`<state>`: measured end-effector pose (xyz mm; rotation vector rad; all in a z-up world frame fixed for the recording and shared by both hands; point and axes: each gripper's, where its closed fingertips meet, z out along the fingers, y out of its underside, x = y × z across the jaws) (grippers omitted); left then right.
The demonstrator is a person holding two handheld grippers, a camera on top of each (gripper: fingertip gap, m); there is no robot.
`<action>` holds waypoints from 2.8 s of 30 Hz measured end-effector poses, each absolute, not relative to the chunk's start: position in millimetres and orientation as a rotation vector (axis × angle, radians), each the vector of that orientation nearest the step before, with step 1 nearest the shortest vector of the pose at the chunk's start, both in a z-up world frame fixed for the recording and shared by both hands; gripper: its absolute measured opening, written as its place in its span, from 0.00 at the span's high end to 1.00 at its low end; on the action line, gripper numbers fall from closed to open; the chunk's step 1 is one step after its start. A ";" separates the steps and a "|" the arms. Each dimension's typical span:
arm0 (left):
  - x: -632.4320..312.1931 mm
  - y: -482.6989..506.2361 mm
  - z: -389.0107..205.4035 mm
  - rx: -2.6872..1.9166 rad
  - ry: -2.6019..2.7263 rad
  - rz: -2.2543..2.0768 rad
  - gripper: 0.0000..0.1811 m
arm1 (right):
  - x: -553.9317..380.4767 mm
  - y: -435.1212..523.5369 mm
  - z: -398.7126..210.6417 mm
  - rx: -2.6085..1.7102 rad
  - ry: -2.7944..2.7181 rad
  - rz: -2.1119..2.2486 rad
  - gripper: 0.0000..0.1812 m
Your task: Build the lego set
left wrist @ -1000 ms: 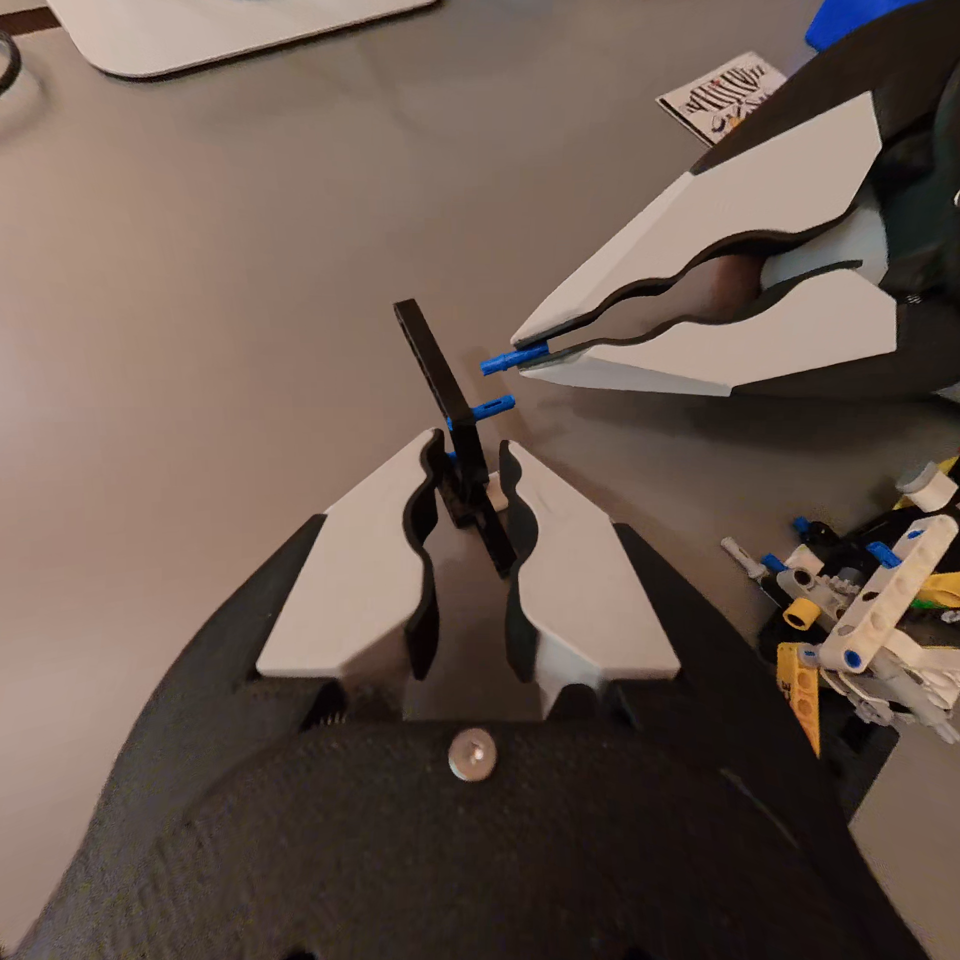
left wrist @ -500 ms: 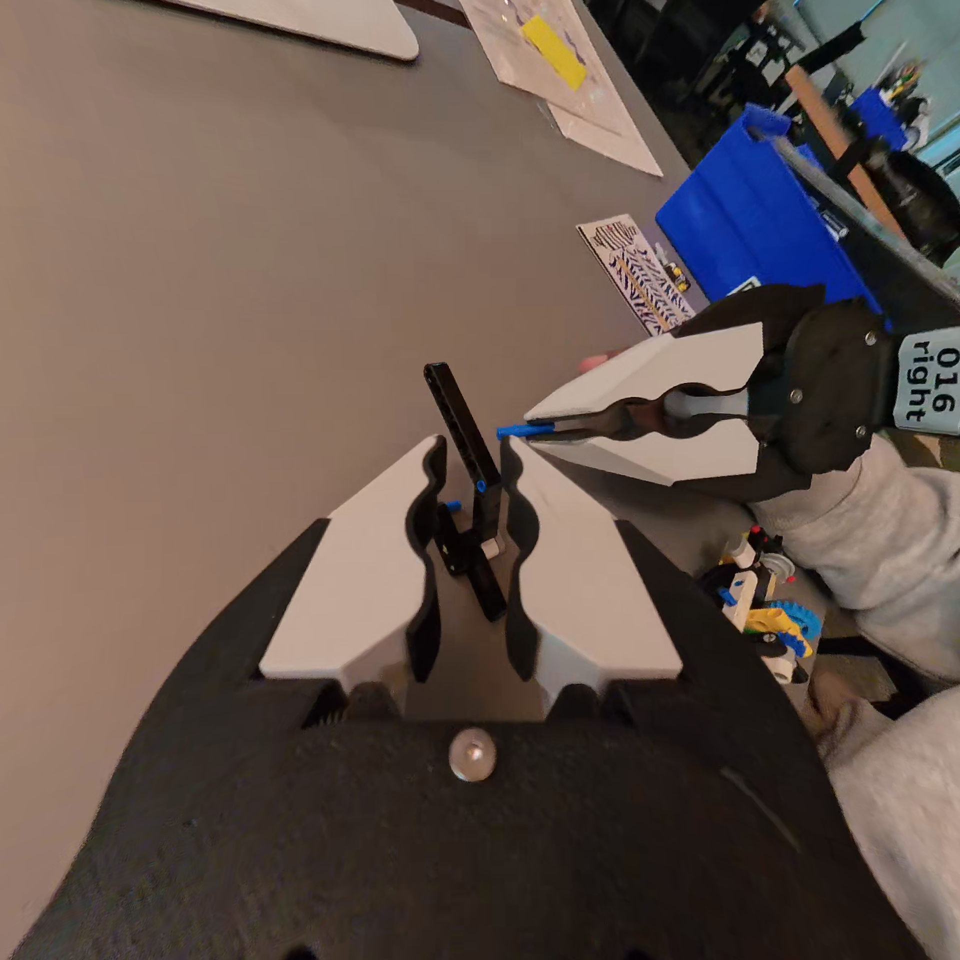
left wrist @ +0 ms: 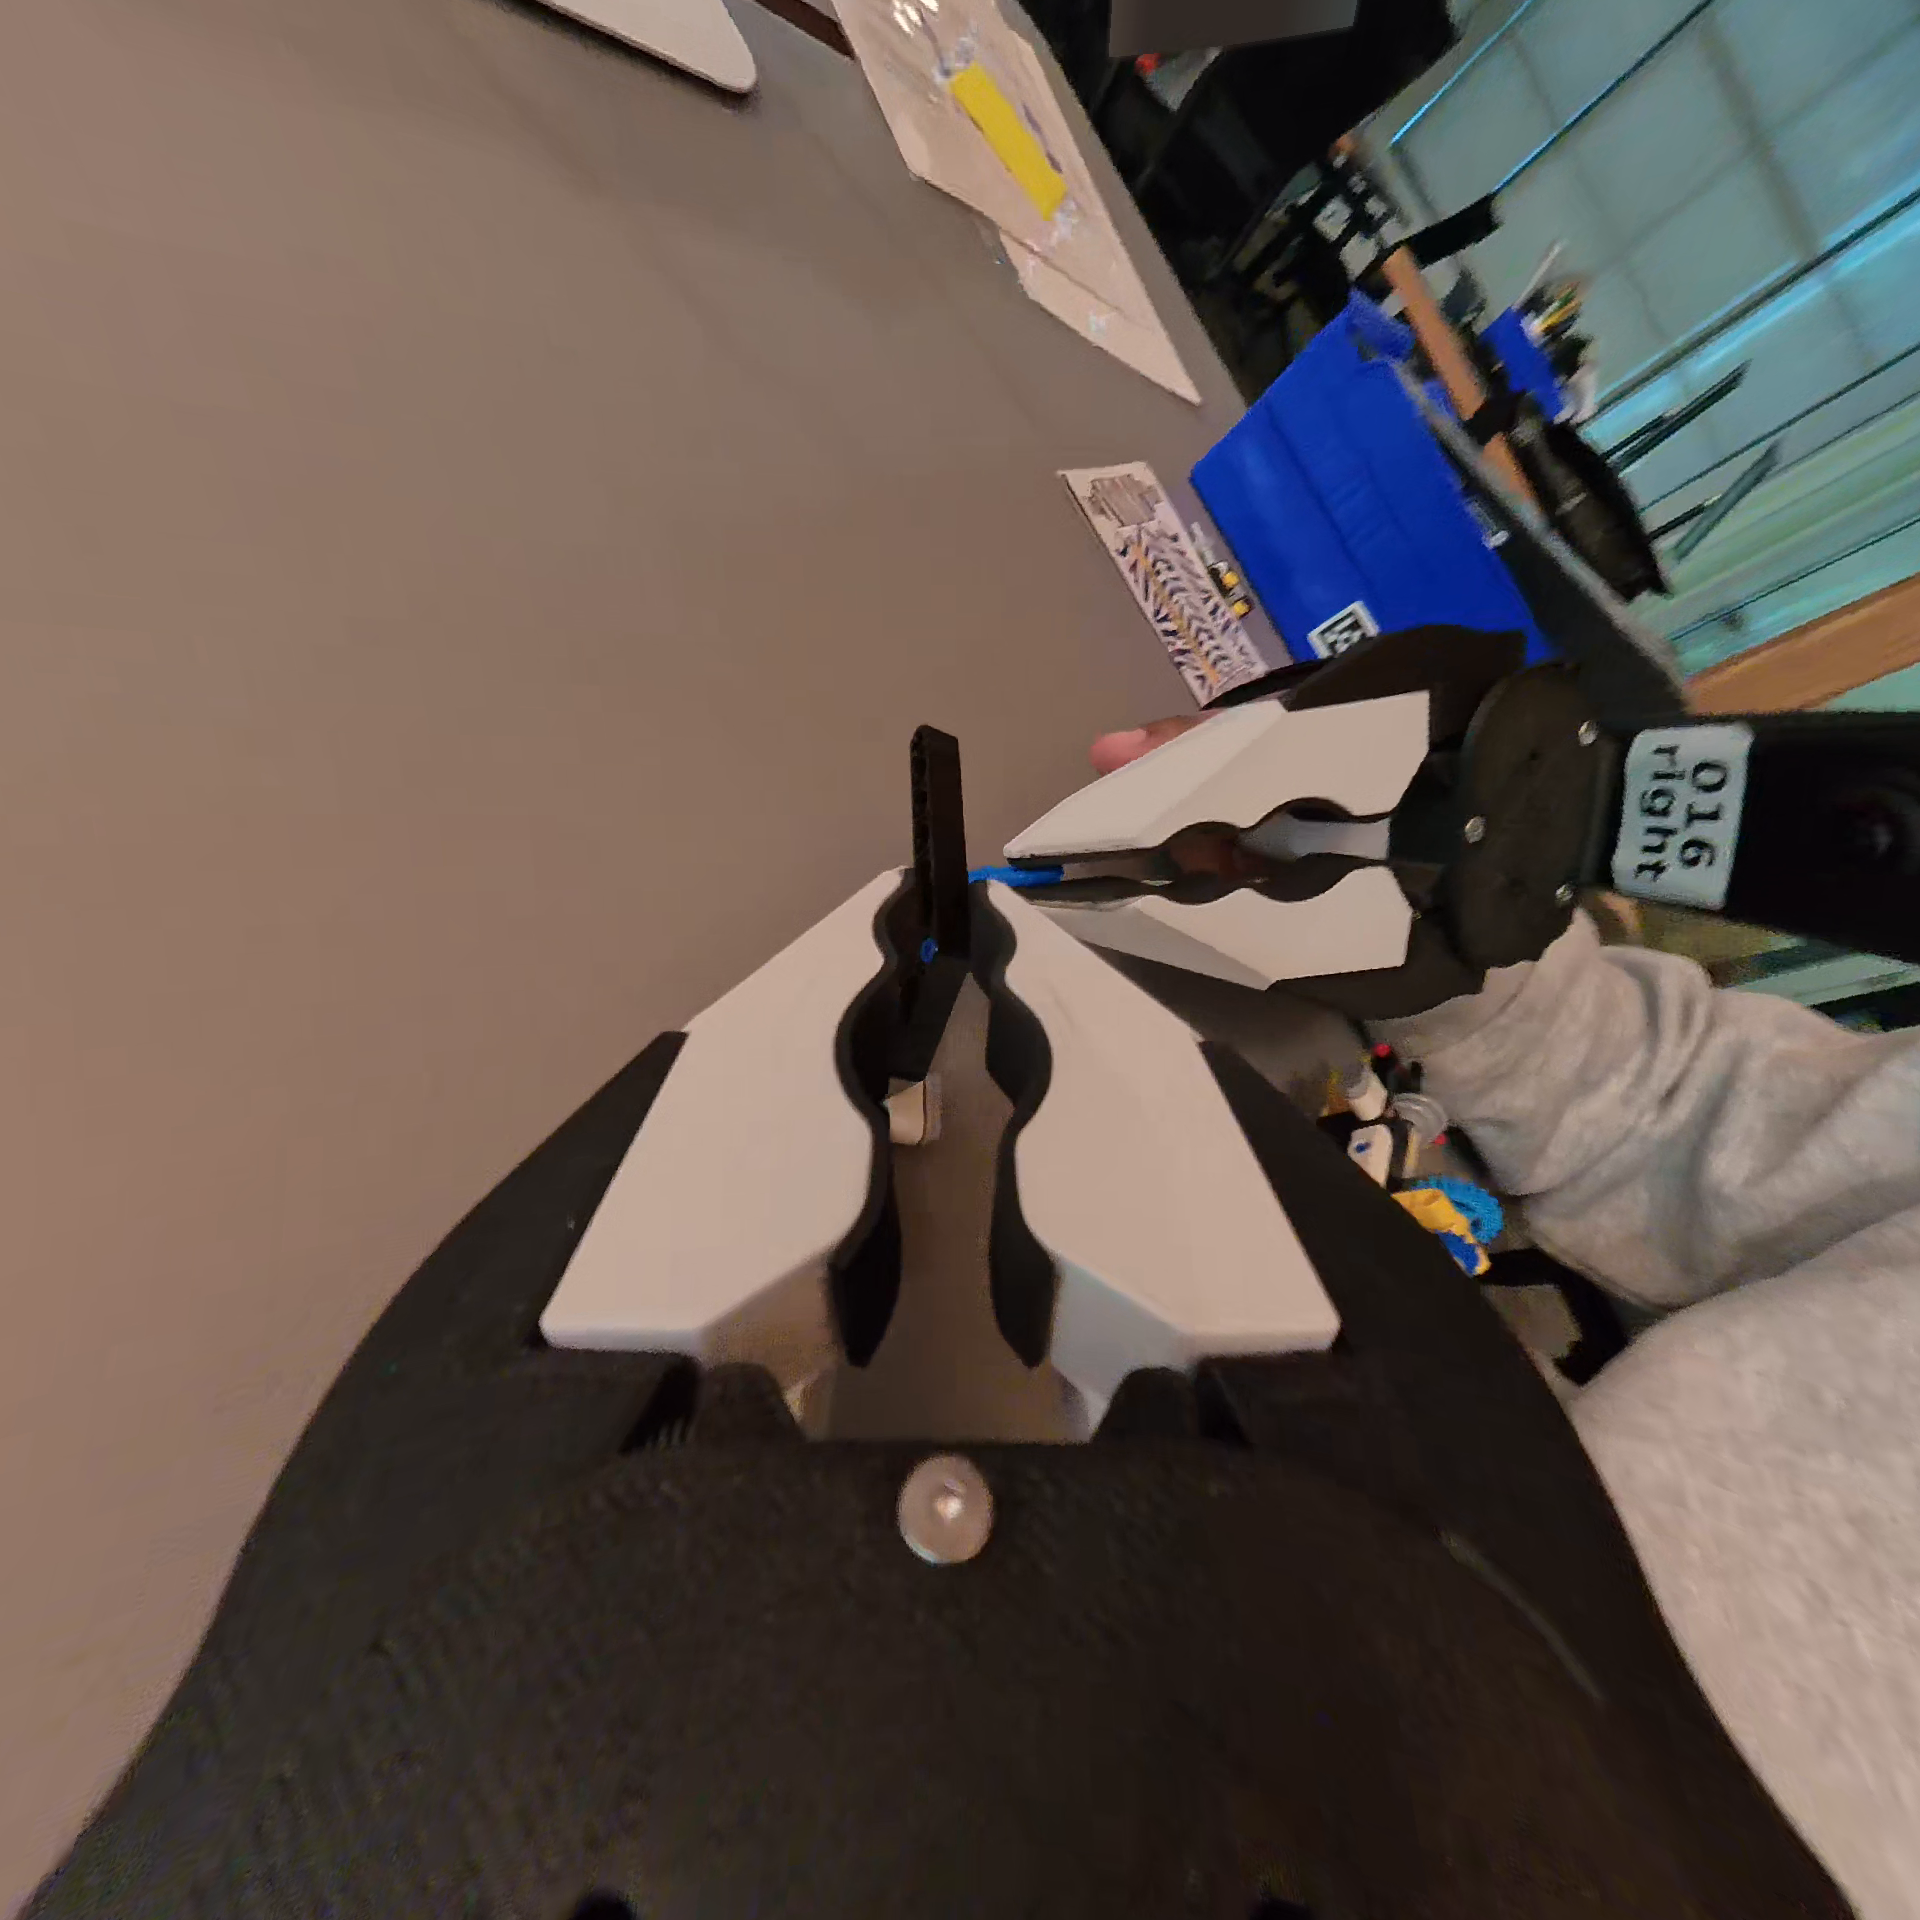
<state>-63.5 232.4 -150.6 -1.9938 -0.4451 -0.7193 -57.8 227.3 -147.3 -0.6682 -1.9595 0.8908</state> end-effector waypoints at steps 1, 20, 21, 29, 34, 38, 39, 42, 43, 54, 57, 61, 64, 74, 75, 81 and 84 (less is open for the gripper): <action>-63.9 232.1 -150.3 -1.972 -0.461 -0.755 0.96 | -58.2 226.8 -147.1 -0.656 -1.952 0.877 0.99; -71.2 232.3 -149.5 -1.858 -0.515 -0.806 0.96 | -66.2 225.9 -145.5 -0.730 -1.924 0.874 0.98; -71.3 232.2 -149.6 -1.860 -0.515 -0.803 0.96 | -66.2 225.4 -146.2 -0.727 -1.928 0.869 0.98; -72.1 232.2 -151.6 -1.864 -0.532 -0.814 0.97 | -66.7 224.5 -150.8 -0.697 -1.938 0.810 0.98; -72.3 232.2 -151.9 -1.863 -0.540 -0.829 0.97 | -66.8 224.5 -151.3 -0.658 -1.933 0.773 0.98; -73.4 232.0 -149.0 -1.846 -0.530 -0.817 0.97 | -67.0 224.9 -150.2 -0.640 -1.925 0.756 0.98; -72.4 231.3 -145.8 -1.830 -0.515 -0.829 0.96 | -66.9 224.9 -150.4 -0.639 -1.927 0.757 0.98; -72.8 226.6 -137.2 -1.796 -0.483 -0.833 0.90 | -66.4 224.5 -151.5 -0.635 -1.932 0.760 0.98; -73.3 223.7 -135.0 -1.798 -0.469 -0.815 0.88 | -66.3 224.1 -151.1 -0.634 -1.932 0.763 0.98; -74.6 207.8 -158.8 -2.107 -0.234 -0.163 0.88 | -65.9 222.7 -146.2 -0.662 -1.918 0.834 0.98; -72.3 209.5 -163.3 -2.140 -0.214 -0.167 0.94 | -66.3 222.2 -146.2 -0.663 -1.919 0.837 0.98; -70.7 212.9 -164.6 -2.158 -0.156 -0.142 0.96 | -67.4 223.1 -146.9 -0.676 -1.922 0.837 0.98; -71.3 215.8 -165.2 -2.162 -0.144 -0.153 0.96 | -67.7 223.0 -148.1 -0.676 -1.928 0.829 0.98; -78.1 224.8 -171.9 -2.210 -0.118 -0.149 0.88 | -69.0 224.8 -148.8 -0.693 -1.930 0.826 0.98; -79.8 225.8 -171.6 -2.210 -0.111 -0.118 0.90 | -69.0 225.1 -148.4 -0.695 -1.928 0.828 0.98; -81.1 225.4 -168.3 -2.186 -0.132 -0.144 0.96 | -69.6 230.2 -143.2 -0.723 -1.897 0.859 0.99; -73.5 226.4 -161.8 -2.111 -0.229 -0.381 0.97 | -68.5 231.1 -137.7 -0.721 -1.871 0.893 0.99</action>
